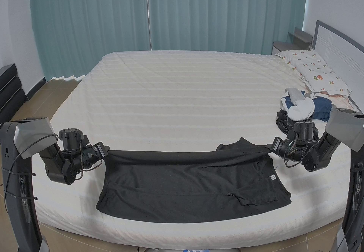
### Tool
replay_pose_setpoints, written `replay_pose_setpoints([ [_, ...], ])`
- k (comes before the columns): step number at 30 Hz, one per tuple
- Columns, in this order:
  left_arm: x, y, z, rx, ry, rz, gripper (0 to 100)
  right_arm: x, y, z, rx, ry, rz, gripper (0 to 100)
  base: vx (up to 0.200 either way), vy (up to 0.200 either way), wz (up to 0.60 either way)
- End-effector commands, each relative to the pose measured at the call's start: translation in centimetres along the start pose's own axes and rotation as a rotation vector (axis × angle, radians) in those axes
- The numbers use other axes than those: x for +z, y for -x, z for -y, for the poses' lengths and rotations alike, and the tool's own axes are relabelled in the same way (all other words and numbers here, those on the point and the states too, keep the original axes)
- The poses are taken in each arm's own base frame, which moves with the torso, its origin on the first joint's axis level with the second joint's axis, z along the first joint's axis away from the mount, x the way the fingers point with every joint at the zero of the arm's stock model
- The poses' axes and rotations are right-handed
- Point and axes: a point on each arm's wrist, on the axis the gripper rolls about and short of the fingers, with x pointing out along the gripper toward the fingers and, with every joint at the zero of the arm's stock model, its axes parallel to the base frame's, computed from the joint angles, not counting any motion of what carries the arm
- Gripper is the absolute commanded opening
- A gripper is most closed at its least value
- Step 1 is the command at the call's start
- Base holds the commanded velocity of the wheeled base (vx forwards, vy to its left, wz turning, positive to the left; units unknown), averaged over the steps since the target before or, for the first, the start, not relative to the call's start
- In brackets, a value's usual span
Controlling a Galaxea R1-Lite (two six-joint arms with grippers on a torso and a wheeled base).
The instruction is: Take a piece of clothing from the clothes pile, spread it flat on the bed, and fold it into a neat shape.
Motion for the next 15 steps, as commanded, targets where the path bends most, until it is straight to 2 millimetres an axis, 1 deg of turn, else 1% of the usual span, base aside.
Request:
replay_pose_setpoints([
  [1,-0.6,0.8,0.0,0.001,-0.009,-0.006,0,-0.2,0.9,-0.2,0.002,0.021,0.003,0,0.000,0.000,0.00],
  [8,-1.8,1.7,-0.3,0.014,-0.070,-0.034,0,-1.9,1.9,0.5,-0.007,0.109,-0.015,0,0.000,0.000,0.00],
  [13,-2.4,2.3,-0.4,0.013,-0.108,-0.034,0,-2.7,2.5,0.6,0.000,0.123,-0.010,0,0.000,0.000,0.00],
  [14,-2.8,2.7,-0.5,0.013,-0.128,-0.035,0,-3.3,2.9,0.9,-0.008,0.146,-0.026,0,0.000,0.000,0.00],
  [15,-2.9,2.8,-0.5,0.014,-0.136,-0.037,0,-3.5,3.0,1.0,-0.011,0.160,-0.030,0,0.000,0.000,0.00],
])
